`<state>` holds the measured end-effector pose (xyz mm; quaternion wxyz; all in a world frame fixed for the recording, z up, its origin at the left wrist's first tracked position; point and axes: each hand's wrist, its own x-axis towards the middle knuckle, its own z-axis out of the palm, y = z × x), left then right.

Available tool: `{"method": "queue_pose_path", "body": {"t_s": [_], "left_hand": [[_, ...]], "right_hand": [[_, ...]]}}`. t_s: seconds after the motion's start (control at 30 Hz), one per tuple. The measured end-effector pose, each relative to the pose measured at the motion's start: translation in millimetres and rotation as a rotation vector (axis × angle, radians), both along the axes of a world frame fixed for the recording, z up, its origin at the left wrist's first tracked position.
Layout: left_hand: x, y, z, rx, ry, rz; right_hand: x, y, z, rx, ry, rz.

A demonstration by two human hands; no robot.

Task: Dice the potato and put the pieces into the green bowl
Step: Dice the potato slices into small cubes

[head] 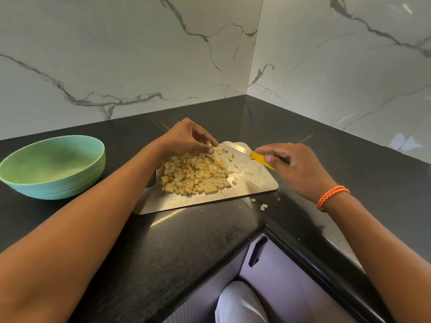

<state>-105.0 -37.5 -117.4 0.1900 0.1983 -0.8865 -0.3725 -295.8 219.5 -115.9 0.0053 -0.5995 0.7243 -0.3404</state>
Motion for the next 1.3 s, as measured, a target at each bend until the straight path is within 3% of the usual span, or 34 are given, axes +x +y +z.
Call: {"method": "queue_pose_path", "body": {"t_s": [0.2,0.33,0.53,0.93,1.17,1.3], "left_hand": [[-0.3,1.4,1.0,0.010,-0.007,-0.017],[2.8,-6.2,-1.5,-0.016,0.013,0.030],[-1.4,-6.8,-5.1,-0.089,-0.021,0.159],[-3.1,0.7,-4.6,-0.083,-0.094,0.165],[4.1,-1.8,3.2,-0.023,0.038,0.214],[12.1,-3.8,17.2,0.059,0.082,0.081]], "right_hand": [[-12.9,-8.7,-19.7,0.064,0.040,-0.210],[-2.4,-20.4,-27.5,0.179,0.110,-0.234],[22.2,-33.5,-27.9,0.211,0.104,-0.173],[47.8,-46.9,-29.0,0.098,-0.065,0.008],[43.3,-46.5,-31.9,0.014,-0.012,0.073],[40.6,-46.5,-26.9,-0.020,0.056,0.067]]}}
